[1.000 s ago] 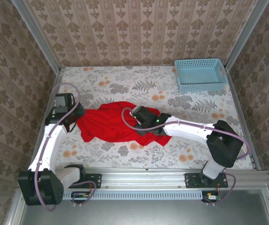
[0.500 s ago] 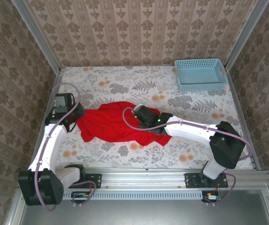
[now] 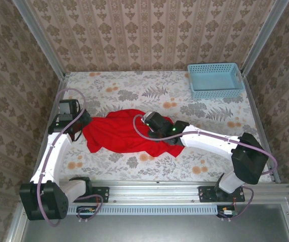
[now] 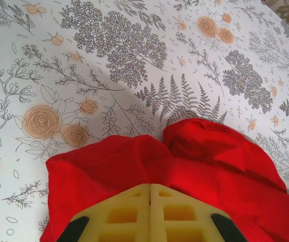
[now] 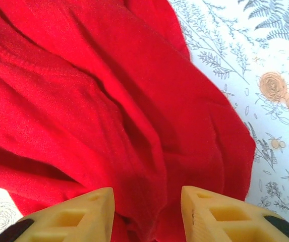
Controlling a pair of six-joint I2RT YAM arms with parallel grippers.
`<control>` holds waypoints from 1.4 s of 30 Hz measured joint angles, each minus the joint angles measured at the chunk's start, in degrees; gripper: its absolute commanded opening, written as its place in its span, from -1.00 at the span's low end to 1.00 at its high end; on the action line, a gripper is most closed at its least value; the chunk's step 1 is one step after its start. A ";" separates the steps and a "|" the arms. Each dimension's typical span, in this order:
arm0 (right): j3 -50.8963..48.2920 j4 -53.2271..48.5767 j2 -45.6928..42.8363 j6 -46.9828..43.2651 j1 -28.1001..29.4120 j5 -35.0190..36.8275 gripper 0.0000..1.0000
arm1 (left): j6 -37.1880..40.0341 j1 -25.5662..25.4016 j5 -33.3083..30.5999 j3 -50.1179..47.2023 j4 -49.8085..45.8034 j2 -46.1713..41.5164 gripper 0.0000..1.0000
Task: Fold the inside-out t-shirt
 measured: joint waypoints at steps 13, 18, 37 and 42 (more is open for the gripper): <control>2.10 -2.16 6.01 -0.44 0.20 2.40 -1.00 | 0.00 0.00 -0.02 2.03 -0.09 1.31 -1.00; 4.42 -5.60 0.44 -0.50 2.27 5.01 -1.00 | 0.00 0.04 -0.26 8.98 -2.49 2.71 -1.00; 28.17 -14.14 -23.69 -3.54 4.76 4.94 -1.00 | -1.49 8.37 3.39 47.39 -5.01 1.27 -0.96; 14.14 -15.02 -24.76 0.13 4.76 4.90 -1.00 | -1.66 -1.88 3.98 28.15 -4.42 1.97 -0.74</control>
